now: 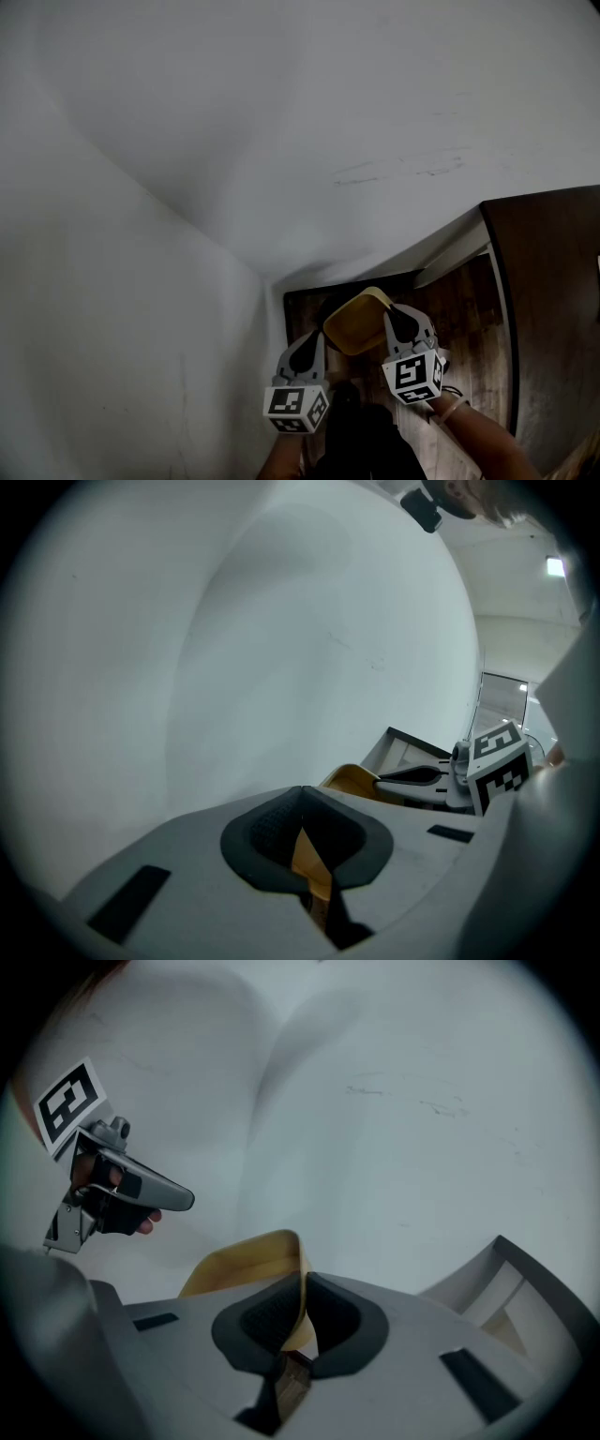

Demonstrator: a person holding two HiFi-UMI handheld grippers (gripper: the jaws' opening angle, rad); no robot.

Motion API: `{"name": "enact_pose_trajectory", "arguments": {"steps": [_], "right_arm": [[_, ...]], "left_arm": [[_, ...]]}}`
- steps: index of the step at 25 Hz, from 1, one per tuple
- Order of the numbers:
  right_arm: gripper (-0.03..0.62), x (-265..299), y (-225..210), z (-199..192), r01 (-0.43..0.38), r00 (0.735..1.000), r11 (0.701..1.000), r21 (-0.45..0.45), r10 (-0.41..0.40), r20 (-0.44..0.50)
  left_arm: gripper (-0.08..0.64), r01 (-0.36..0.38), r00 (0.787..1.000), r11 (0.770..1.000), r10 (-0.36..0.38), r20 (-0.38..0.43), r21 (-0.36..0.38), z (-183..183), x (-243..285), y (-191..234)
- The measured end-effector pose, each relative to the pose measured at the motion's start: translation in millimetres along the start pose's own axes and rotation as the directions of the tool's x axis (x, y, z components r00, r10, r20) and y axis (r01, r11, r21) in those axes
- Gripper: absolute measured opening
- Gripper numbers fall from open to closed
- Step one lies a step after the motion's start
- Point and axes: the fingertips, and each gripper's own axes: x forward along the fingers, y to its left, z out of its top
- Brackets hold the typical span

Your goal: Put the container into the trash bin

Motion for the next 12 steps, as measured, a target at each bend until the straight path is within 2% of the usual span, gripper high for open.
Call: {"name": "enact_pose_trajectory", "arguments": {"steps": [7,12], "right_arm": [[0.025,24,7,-38,-0.014,0.999,0.998,-0.055,0.011,-0.052],[0.025,38,14,-63,-0.035,0.994,0.998,-0.052,0.029,-0.102]], "left_arm": [[0.020,0.010,1.000,1.000,-0.010,-0.017,-0.001,-31,14,8],[0.020,0.014,1.000,1.000,-0.014,-0.026,-0.001,-43,26,11]]}}
